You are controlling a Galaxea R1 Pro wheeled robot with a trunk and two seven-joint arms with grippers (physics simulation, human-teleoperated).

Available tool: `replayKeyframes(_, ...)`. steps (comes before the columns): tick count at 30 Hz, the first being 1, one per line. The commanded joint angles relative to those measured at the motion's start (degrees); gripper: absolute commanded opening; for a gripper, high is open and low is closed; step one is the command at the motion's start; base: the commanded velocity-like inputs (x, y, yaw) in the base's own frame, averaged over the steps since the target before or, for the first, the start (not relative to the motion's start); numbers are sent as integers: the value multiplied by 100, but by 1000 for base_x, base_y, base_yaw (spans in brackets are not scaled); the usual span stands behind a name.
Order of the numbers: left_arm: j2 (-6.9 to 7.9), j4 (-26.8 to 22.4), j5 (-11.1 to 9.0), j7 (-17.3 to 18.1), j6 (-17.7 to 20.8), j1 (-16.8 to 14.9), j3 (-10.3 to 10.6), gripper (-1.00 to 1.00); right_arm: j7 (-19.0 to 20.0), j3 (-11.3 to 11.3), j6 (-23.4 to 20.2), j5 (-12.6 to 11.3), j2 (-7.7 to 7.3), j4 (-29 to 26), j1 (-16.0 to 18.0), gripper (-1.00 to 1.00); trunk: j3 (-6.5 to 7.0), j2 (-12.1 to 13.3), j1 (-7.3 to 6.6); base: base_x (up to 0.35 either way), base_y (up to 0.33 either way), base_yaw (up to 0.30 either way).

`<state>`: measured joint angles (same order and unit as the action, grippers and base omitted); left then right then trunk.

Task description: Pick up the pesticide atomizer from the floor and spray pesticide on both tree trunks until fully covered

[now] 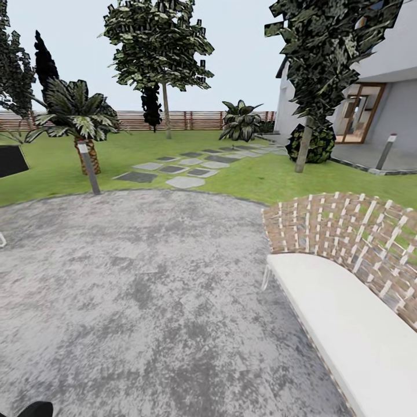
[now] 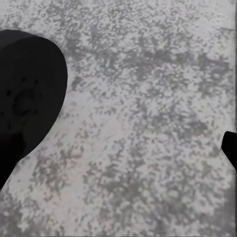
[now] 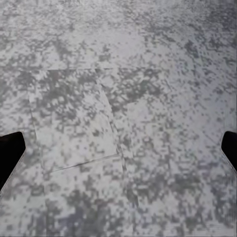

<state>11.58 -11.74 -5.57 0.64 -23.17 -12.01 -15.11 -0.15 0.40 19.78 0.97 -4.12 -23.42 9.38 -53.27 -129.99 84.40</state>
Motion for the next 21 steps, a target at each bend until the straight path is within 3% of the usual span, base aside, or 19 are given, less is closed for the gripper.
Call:
replayKeyframes(1,4,6,-58,7,-20,-3,26,100,-2,4,17,9,-1,4,3,100,-5,-2,2,338,-1,0)
replayKeyframes(7,3,7,-58,7,-20,-3,26,100,-2,12,17,9,-1,4,3,100,-5,-2,2,338,0,10)
replayKeyframes(15,2,5,-58,7,-15,-3,26,100,-1,12,17,9,-1,2,3,100,-5,-2,2,338,0,186)
replayKeyframes(21,2,13,-58,7,-13,-3,26,100,-3,6,17,9,-1,4,3,100,-5,-2,2,338,0,49)
